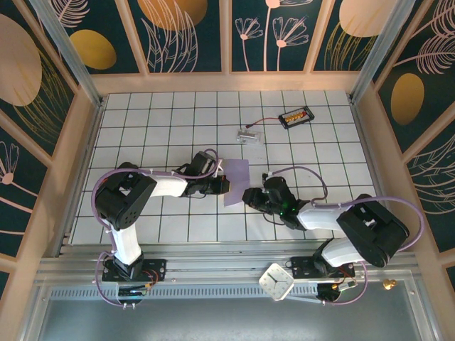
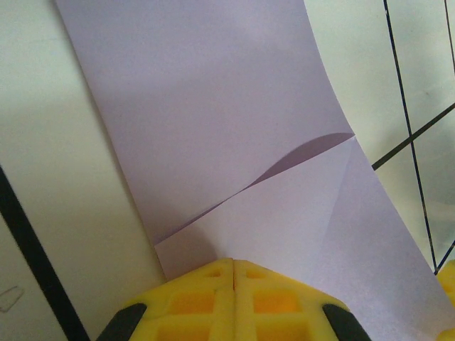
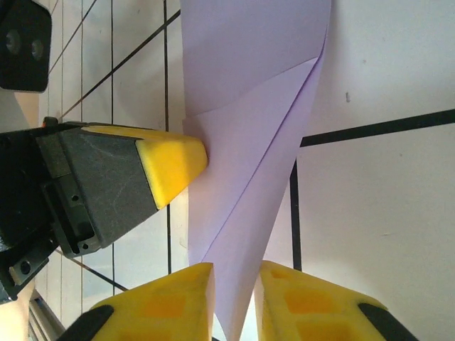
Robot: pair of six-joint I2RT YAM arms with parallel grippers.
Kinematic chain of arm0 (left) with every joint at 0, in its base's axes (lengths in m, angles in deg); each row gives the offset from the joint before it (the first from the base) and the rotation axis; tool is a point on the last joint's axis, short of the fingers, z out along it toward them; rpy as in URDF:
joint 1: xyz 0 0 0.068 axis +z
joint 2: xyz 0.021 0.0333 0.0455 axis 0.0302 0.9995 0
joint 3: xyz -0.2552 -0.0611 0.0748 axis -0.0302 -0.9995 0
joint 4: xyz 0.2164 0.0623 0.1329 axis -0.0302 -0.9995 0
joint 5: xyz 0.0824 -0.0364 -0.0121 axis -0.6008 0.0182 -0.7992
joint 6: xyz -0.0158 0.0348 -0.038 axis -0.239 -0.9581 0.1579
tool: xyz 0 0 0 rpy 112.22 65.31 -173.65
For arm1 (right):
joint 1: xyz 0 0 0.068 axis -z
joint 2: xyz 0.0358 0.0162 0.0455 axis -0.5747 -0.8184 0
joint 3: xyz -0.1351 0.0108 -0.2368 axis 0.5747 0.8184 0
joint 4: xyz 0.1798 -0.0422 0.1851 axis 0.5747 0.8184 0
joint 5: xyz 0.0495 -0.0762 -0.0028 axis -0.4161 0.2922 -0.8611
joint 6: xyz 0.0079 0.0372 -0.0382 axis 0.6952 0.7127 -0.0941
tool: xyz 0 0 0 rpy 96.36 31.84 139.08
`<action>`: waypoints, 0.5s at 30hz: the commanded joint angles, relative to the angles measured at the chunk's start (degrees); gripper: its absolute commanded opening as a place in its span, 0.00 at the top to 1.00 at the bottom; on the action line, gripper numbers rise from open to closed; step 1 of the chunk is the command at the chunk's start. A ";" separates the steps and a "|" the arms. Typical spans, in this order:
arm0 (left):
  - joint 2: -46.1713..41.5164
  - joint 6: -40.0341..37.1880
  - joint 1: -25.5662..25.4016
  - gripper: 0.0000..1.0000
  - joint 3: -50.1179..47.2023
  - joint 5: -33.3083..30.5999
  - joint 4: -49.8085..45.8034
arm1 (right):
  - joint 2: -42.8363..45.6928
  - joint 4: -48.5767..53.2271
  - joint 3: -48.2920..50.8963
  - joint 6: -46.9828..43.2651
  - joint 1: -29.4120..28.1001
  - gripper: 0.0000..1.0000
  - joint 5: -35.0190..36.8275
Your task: Fold a paper plane with a square sheet of paper (pick it up from the middle)
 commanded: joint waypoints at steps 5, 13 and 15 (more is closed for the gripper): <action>1.21 -1.05 0.03 1.00 0.50 -0.85 -3.46 | 2.14 2.88 0.10 0.96 -0.85 0.89 4.72; -0.86 1.74 0.02 0.80 1.08 2.88 -0.65 | 1.95 12.73 -3.99 -2.52 -0.88 1.00 8.59; -3.09 4.67 0.07 0.63 0.91 5.48 2.48 | 2.62 17.61 -6.27 -5.51 -0.56 1.00 10.59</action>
